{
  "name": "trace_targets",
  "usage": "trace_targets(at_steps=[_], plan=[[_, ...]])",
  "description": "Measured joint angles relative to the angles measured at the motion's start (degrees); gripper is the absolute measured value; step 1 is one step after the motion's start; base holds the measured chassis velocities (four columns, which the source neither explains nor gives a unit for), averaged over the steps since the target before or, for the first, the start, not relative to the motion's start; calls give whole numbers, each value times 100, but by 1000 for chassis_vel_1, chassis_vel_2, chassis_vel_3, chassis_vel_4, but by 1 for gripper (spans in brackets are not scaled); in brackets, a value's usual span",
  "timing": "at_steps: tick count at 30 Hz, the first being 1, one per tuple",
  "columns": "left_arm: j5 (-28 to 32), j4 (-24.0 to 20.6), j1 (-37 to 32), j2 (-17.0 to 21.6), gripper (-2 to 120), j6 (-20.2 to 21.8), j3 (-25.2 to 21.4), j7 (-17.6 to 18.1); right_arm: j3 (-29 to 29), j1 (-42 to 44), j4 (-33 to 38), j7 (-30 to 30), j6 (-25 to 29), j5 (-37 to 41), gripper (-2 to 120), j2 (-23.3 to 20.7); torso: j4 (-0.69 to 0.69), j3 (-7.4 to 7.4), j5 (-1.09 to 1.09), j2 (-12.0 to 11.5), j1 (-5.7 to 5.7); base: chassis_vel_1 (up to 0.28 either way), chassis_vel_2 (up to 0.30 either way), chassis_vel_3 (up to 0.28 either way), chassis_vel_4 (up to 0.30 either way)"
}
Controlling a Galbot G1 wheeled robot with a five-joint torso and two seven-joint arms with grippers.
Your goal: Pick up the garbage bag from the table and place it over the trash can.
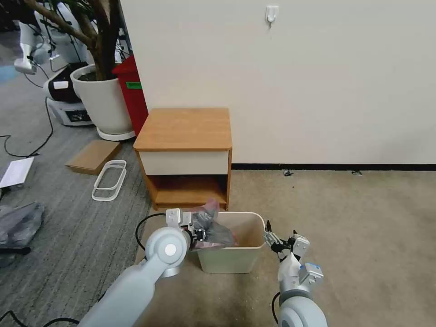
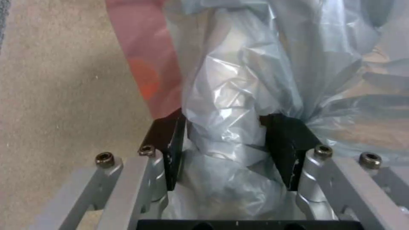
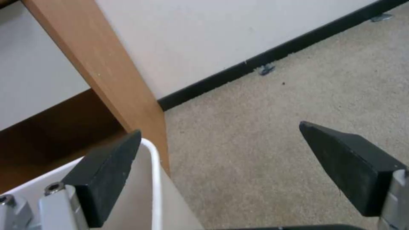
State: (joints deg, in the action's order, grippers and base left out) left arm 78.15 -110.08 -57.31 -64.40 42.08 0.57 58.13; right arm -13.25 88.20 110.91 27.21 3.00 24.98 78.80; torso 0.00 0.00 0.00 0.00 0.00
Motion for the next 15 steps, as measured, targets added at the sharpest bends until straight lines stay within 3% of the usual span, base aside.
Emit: trace_targets(at_steps=[8, 15], plan=[[192, 105, 74, -34, 34, 2, 0, 107, 5, -15, -38, 0, 17, -10, 94, 22, 0, 0, 0, 0, 0, 0, 0, 0, 0], [273, 216, 128, -111, 7, 3, 0, 179, -8, -6, -62, -3, 60, -30, 92, 25, 0, 0, 0, 0, 0, 0, 0, 0, 0]])
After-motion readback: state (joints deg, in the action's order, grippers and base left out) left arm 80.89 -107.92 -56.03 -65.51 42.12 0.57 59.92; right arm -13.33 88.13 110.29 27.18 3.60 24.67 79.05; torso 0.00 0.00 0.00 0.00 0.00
